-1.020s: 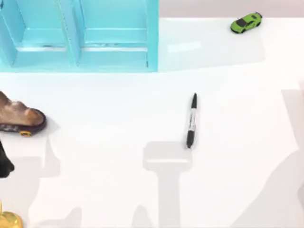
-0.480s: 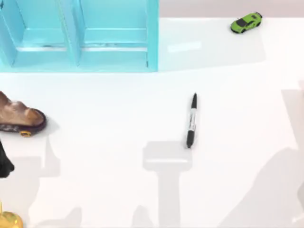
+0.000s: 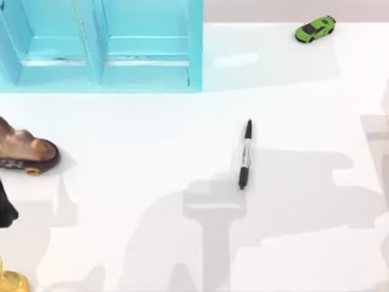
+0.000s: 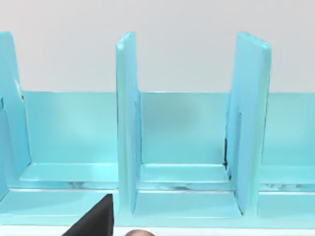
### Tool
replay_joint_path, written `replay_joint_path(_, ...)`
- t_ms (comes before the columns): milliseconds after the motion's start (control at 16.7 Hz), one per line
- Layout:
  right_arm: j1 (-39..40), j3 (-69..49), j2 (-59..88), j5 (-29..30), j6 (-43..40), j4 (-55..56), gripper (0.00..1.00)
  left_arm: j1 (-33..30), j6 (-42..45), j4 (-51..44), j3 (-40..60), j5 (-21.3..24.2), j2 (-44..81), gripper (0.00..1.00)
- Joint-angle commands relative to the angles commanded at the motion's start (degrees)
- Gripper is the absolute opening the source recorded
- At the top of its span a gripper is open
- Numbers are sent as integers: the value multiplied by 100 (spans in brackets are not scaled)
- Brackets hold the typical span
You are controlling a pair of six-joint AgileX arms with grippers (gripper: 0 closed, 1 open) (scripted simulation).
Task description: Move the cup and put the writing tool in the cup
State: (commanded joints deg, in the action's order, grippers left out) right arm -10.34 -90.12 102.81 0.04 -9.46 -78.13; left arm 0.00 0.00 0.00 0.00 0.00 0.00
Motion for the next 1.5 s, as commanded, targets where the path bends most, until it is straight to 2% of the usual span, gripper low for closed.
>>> replay_joint_path(180,468,-299,-307,-5,471,-521,0,0,0,0,0,0,0,100)
replay_joint_path(540,514,-318,-315,-25,548,-560,0,0,0,0,0,0,0,100)
replay_joint_path(780,1056,-390,167,-87,1162,-98,0,0,0,0,0,0,0,100)
replay_joint_path(1140,2495,-475,1192,-191,2514,1071,0,0,0,0,0,0,0,100)
replay_joint_path(1500,2652,-468,1315,-231,2697,1236,0,0,0,0,0,0,0,100)
